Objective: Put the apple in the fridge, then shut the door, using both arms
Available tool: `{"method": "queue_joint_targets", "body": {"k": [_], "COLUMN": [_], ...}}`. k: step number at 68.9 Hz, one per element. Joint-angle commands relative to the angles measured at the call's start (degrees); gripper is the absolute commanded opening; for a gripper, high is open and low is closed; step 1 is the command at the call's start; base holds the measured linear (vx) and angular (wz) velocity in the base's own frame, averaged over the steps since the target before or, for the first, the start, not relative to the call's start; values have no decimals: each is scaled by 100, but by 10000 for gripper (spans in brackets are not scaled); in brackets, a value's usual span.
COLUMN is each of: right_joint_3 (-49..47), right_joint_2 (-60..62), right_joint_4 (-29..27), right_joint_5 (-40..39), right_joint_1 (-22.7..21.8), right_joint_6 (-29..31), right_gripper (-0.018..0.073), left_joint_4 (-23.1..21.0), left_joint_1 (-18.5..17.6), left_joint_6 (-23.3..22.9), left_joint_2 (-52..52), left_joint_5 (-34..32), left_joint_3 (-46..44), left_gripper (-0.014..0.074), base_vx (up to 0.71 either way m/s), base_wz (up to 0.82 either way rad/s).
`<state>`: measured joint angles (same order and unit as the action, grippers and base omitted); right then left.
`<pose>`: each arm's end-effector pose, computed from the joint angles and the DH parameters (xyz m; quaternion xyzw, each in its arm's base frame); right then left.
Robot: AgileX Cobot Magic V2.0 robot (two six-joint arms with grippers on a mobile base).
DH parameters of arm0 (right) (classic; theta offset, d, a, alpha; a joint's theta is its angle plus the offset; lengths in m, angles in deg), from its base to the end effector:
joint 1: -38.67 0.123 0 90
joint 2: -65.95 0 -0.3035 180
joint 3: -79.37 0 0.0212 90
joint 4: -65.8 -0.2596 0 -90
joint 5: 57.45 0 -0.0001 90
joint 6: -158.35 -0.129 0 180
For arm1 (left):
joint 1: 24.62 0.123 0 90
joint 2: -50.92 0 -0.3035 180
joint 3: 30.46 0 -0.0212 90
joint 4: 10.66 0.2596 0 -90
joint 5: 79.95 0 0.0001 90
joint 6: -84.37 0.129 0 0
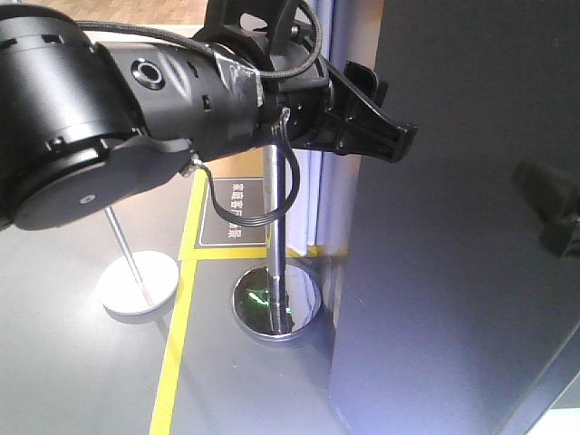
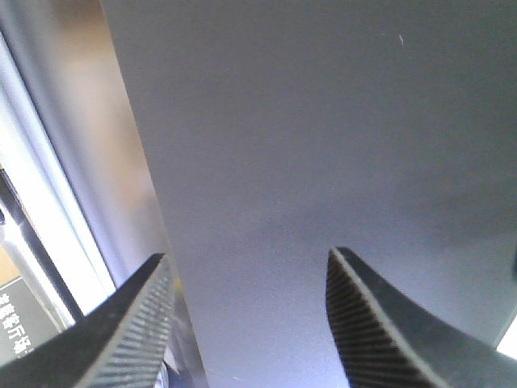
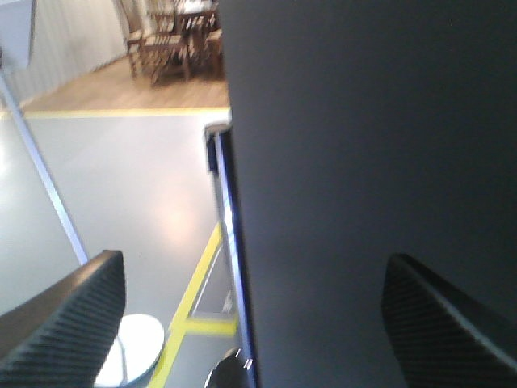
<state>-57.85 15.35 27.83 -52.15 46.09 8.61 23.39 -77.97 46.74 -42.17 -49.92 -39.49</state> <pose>0.1928 0.0326 0.3464 -0.0176 0.7519 0.1072 0.6502 0.2612 -0.2904 0.4323 0.2415 0.7766 -0.1881 0.5507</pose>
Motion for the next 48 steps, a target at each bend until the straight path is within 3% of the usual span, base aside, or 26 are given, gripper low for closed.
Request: {"method": "queue_joint_targets", "body": {"k": [1,31,48], "right_joint_3": [-206,-558,-1064], "right_joint_2": [-9,-806,-1463], "right_joint_4": [-44,-104,-684], "right_joint_5": [-743,-1860,-2403], "right_joint_1": [-14,-14,-185], "right_joint_6": [121,830,1586], "right_gripper": [610,602,594], "left_joint_4": [87,92,101], "left_joint_1": [-28,-28,-28], "left_joint_6": [-26,-26,-26], "left_joint_2": [226,226,226], "left_joint_5": [-290,-249,7], "left_joint_3": [-213,-213,-213], "left_gripper": [407,407,407], "base_vx": [0,0,0], "base_wz": [0,0,0]}}
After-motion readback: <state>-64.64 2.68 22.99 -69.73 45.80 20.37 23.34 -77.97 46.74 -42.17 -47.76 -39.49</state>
